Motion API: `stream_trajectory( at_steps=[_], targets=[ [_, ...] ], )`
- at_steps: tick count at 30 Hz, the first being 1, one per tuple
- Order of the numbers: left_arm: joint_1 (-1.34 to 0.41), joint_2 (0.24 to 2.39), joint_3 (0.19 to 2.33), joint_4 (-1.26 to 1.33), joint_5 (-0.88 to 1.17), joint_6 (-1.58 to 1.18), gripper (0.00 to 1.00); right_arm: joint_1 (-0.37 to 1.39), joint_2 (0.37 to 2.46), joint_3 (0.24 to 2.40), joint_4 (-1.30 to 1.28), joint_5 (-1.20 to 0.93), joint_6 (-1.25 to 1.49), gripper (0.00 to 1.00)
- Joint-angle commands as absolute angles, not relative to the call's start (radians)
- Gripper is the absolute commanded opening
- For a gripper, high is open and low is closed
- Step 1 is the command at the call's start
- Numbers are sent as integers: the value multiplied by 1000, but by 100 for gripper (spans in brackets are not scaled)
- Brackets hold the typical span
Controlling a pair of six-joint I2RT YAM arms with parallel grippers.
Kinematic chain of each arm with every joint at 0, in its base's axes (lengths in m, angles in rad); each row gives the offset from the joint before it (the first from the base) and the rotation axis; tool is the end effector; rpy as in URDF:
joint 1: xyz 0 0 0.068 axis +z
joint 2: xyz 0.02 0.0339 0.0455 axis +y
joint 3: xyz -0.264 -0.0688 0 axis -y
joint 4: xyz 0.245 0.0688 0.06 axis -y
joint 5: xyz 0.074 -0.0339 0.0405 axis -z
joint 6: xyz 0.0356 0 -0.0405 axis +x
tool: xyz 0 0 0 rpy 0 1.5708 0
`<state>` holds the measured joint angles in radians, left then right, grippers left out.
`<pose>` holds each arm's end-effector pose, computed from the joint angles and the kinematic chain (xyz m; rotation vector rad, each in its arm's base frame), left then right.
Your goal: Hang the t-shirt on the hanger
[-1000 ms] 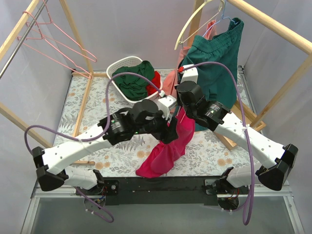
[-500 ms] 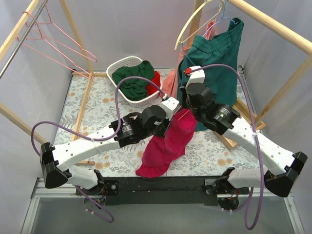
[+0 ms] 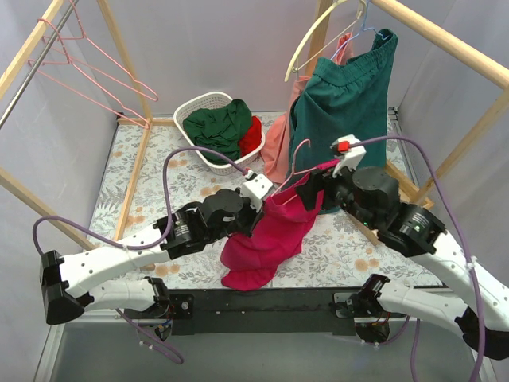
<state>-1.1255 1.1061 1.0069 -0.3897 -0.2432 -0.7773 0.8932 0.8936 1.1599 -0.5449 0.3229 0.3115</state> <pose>0.1142 -0.2195 0.3340 0.2191 2.1661 -0.9080 0.1209 0.1322 0.4120 -0.3138 1.8431 0.5438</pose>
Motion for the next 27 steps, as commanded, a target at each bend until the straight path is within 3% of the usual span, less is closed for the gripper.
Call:
stream_trajectory(
  at_steps=[1,5,10,18,27],
  targets=[
    [-1123,1052,1009,-354,-229,-785,0,894,773,1128,-549,340,354,82],
    [-1121,982,1009,-399,-199,-808,0,891,672,985,-555,489,377,83],
    [-1123,922,1077,-497,-236,-890,0,893,589,878,-459,429,405,85],
    [-1123,946,1454,-729,-212,-919,0,893,571,560,-140,310,400,92],
    [-1123,1029,1813,-864,-80,-850,0,836,659,407,185,209,391,97]
  ],
)
